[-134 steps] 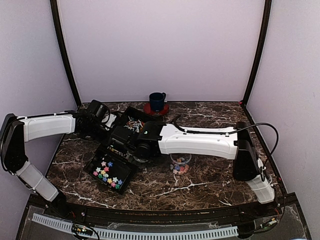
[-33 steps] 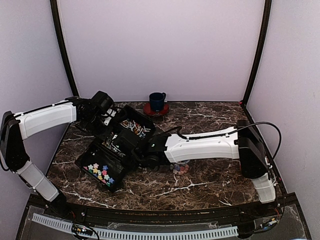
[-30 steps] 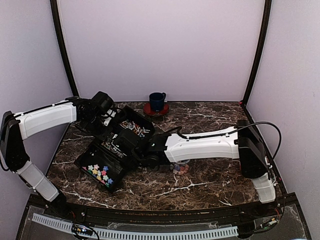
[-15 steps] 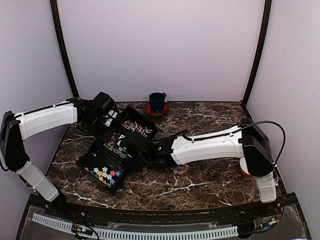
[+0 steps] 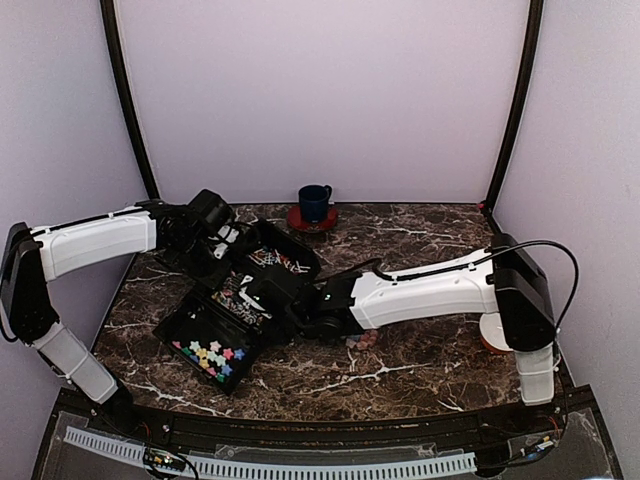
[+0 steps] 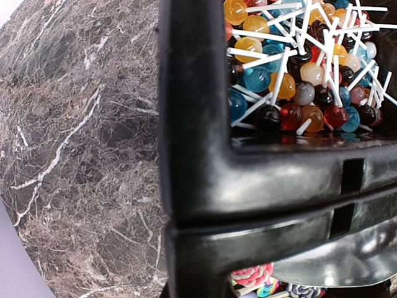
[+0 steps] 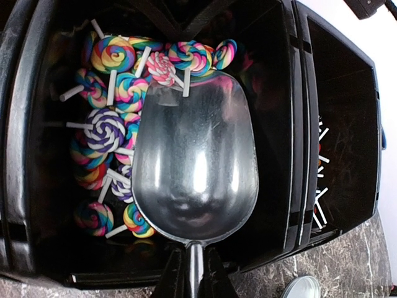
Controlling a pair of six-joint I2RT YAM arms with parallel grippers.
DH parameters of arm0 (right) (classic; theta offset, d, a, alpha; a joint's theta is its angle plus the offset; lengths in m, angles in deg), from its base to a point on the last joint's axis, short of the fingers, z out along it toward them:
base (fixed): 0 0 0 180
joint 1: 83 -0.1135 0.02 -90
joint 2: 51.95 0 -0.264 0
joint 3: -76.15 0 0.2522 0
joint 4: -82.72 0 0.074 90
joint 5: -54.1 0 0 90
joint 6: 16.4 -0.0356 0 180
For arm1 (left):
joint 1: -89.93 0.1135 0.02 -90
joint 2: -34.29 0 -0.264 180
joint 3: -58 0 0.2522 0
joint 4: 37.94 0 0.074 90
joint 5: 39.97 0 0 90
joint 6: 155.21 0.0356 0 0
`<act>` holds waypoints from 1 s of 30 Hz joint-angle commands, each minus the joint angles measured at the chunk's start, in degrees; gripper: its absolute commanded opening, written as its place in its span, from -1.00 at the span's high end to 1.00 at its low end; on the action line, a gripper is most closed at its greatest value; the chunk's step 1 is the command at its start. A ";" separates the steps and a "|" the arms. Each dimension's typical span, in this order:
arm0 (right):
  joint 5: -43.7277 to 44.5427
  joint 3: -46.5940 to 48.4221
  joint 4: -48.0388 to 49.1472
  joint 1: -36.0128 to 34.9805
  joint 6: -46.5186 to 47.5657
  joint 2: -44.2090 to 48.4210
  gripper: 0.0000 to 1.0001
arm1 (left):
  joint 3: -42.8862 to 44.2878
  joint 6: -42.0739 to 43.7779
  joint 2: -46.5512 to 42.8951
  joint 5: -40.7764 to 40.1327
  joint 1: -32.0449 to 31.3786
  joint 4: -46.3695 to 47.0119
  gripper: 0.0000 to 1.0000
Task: Pack the candies
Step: Scoop the fake candies from the storage box.
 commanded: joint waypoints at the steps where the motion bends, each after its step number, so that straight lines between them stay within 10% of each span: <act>1: -10.02 -3.88 -4.59 0.72 -0.22 2.11 1.00 | 1.12 -0.51 -4.58 0.94 -0.80 6.71 1.00; 9: -14.66 -3.92 -2.03 2.02 -7.30 1.71 1.00 | 0.53 -1.08 -4.03 3.94 -0.72 8.57 1.00; 17: 7.93 -9.05 15.11 -0.92 7.54 -3.37 1.00 | -0.20 0.84 -4.82 10.88 -0.75 11.39 1.00; 30: 0.23 -13.85 31.04 -0.64 15.53 -2.56 1.00 | -1.25 0.66 -5.92 17.78 -0.72 12.82 1.00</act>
